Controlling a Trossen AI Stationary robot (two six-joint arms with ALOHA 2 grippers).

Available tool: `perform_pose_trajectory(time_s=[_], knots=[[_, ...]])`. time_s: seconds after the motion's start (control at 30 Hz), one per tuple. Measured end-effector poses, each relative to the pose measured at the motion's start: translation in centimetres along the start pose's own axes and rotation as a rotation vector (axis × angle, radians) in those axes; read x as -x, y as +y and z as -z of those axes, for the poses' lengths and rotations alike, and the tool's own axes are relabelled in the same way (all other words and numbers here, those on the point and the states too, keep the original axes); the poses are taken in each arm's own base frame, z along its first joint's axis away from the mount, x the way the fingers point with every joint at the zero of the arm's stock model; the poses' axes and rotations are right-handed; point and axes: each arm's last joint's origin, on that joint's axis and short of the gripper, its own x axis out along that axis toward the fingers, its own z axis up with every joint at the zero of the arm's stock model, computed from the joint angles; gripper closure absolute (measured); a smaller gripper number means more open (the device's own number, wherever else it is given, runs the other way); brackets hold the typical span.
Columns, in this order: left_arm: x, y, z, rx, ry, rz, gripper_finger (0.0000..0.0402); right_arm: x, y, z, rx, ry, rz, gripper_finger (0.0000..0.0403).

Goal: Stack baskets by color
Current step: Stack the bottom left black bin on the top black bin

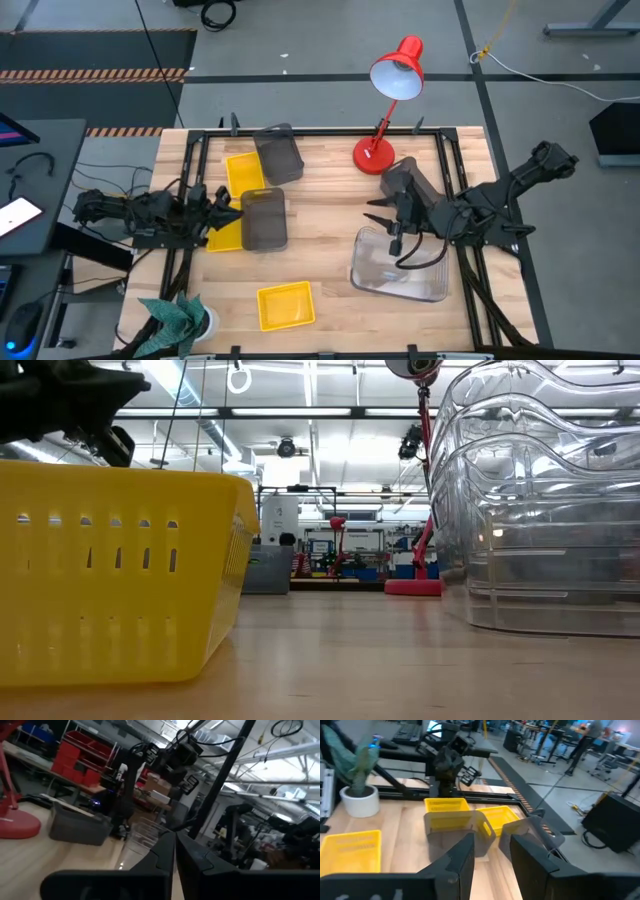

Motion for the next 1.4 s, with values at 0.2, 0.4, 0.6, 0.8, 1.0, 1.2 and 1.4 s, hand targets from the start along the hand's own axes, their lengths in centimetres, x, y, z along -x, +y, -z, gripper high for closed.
perform_pose_trajectory(time_s=[0.2, 0.4, 0.6, 0.8, 1.0, 1.2, 1.4], knots=[[0.0, 0.1, 0.0, 0.005, 0.001, -0.013, 0.0388, -0.3, 0.0, 0.5, -0.029, -0.015, 0.042, 0.0273], [0.0, 0.1, 0.1, 0.03, 0.008, -0.014, 0.0384, -0.7, -0.1, 0.4, -0.061, -0.044, 0.056, 0.0273], [-0.4, -1.1, -2.0, 0.01, 0.087, -0.028, 0.0389, -1.2, -0.7, 0.3, -0.055, -0.045, 0.084, 0.0273], [-2.2, -1.8, -2.6, -0.069, 0.35, -0.138, 0.0376, -1.6, -1.1, 0.2, -0.044, -0.053, 0.107, 0.0273], [-4.9, -2.3, -2.7, -0.164, 0.536, -0.191, 0.033, -1.7, -1.3, 0.2, -0.055, -0.052, 0.114, 0.0273], [-6.9, -2.7, -2.3, -0.189, 0.792, -0.228, 0.0289, -1.6, -1.2, 0.3, -0.079, -0.056, 0.108, 0.0273], [-8.4, -3.0, -0.7, -0.207, 0.977, -0.252, 0.0262, -2.2, -0.7, 1.9, -0.106, -0.09, 0.108, 0.0273]])
